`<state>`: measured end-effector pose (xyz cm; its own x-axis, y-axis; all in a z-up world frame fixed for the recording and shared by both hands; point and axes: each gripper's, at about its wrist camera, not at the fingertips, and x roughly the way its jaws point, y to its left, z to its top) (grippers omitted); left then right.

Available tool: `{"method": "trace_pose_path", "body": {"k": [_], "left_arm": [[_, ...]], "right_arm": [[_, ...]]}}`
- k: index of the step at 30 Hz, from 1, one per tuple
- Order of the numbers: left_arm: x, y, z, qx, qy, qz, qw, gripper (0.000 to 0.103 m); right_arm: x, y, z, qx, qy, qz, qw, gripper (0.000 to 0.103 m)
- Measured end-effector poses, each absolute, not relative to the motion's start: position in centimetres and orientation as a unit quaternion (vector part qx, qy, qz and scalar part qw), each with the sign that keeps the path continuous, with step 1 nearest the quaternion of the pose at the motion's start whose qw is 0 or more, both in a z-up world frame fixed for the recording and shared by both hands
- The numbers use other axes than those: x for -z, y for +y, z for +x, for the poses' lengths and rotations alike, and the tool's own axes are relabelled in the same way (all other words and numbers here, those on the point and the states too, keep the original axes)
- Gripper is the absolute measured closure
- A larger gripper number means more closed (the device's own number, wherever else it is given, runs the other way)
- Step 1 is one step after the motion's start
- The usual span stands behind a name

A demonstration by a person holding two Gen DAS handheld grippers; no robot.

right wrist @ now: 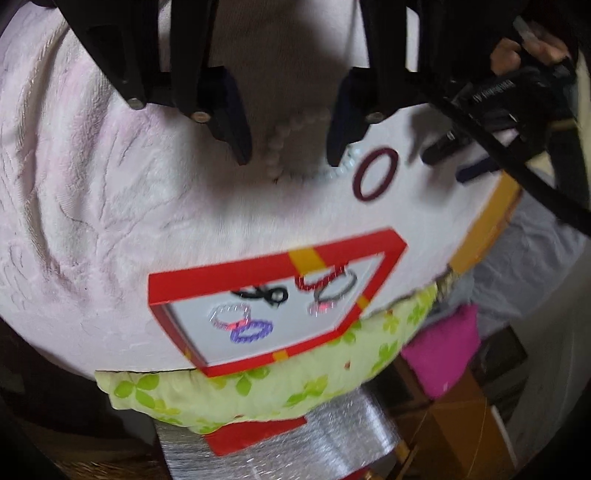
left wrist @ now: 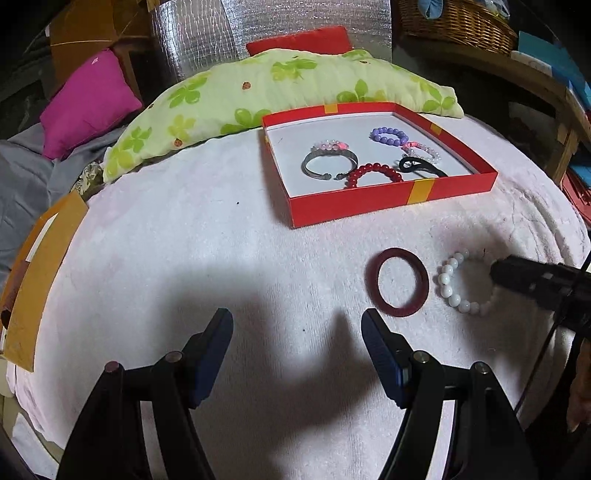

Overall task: Organize jewelry
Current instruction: 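Grasp the white bead bracelet on the towel with the right tool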

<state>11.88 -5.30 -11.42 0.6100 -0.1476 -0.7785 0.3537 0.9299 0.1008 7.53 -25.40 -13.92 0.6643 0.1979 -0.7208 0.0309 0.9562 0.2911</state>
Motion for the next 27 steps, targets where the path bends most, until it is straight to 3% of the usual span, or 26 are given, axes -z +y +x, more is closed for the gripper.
{"method": "trace_pose_path", "body": {"k": [9,27], "left_arm": [[12.1,-5.4,12.7,0.138,0.425,0.111,0.888,0.030],[12.2,-6.9,12.0,0.143,0.401,0.146,0.893,0.030]], "right_arm": [[14.4,-23.8,7.9,-0.017,0.393,0.067,0.917,0.092],[14.0,-27.6,8.5,0.080,0.375,0.112,0.917,0.092]]}}
